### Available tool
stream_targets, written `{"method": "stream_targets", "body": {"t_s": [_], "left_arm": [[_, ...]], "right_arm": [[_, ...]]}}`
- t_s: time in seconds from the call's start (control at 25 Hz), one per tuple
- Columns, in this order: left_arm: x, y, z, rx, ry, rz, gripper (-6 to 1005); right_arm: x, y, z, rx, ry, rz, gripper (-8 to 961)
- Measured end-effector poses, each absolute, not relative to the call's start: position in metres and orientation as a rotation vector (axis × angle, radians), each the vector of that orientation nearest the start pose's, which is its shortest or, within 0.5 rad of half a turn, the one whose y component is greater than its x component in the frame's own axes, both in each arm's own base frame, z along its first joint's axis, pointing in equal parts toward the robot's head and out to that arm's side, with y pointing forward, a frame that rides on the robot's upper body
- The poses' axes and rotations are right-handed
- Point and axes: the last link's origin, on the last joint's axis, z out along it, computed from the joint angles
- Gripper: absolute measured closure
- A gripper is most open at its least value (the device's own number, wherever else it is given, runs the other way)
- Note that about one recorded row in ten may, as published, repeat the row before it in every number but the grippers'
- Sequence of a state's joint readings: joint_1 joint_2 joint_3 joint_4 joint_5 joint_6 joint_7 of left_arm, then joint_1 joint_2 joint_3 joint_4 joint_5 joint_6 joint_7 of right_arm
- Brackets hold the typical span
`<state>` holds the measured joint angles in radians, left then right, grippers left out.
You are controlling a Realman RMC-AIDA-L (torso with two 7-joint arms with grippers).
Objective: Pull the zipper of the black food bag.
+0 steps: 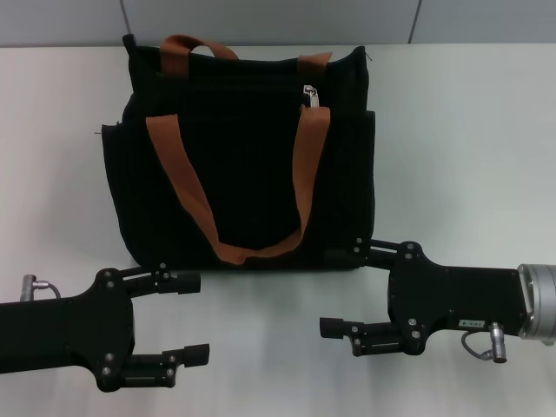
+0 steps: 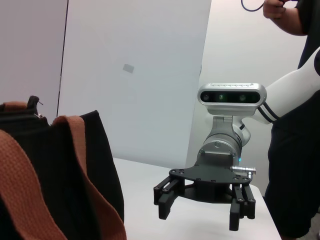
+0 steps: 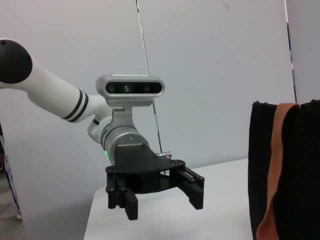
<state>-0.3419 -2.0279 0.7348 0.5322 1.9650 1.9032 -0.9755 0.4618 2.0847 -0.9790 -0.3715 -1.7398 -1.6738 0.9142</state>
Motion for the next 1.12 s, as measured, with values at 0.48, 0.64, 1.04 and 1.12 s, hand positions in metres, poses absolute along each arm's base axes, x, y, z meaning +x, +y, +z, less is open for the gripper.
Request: {"method": "stream_targets", "body": {"t_s": [0.48,0.64,1.04,1.12], "left_arm": [[-0.2940,0.2302,0.0035,-2.891,-0.310,-0.965,214],[-0.2945,0.2291,0.0022,-2.891,-0.320,-0.971,214],[-0.2952,0.2281,0.0019,-2.890,-0.330,-0.974,214],[-0.2958,0.2273,0.0018,-2.889,-0.335,-0.974,214]], "right_arm": [[0.2549,0.2586,-0.0569,-2.892,0.262,1.008,135],[0.2549,0.2588,-0.0567,-2.889,0.249,1.006,135],[0.2549,0.2589,-0.0568,-2.888,0.243,1.005,135],[0.2544,0.2593,-0.0569,-2.890,0.240,1.005,135]]}}
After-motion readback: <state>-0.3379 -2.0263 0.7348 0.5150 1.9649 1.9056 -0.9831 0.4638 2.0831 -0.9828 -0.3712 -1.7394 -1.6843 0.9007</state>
